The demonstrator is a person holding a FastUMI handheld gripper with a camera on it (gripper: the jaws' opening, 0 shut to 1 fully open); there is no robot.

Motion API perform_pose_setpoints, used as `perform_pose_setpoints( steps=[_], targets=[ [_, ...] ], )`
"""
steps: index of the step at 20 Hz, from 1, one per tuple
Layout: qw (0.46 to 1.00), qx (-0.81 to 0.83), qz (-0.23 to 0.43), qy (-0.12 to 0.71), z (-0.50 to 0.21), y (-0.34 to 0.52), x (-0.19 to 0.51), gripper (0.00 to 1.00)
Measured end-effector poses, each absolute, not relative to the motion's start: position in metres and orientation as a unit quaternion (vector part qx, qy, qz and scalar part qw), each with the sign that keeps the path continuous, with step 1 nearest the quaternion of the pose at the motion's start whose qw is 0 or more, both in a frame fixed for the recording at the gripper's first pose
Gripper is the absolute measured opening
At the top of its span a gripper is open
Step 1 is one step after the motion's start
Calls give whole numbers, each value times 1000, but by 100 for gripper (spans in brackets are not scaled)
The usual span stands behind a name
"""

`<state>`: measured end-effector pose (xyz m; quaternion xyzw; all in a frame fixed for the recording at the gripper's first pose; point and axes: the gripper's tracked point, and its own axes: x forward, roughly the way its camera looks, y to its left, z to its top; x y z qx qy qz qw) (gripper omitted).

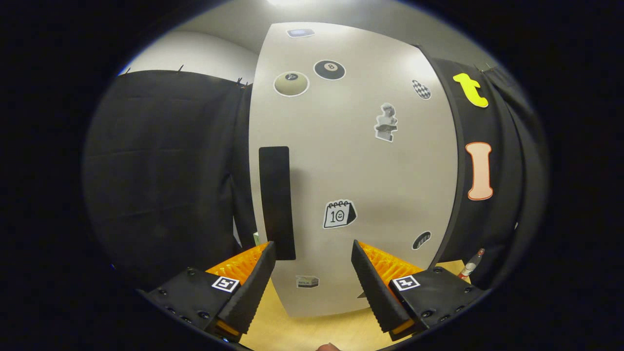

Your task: Open the shoe cabinet door, grab the shoes and put them into the shoe cabinet, then close the shoe cabinet door.

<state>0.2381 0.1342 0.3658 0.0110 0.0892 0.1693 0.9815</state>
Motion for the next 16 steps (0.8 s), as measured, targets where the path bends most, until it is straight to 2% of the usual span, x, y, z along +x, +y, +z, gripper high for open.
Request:
perform_pose_setpoints(
  steps=[9,16],
  targets=[
    [991,25,107,76,377,40,168,98],
    [996,27,58,67,376,-13,142,98]
  ],
)
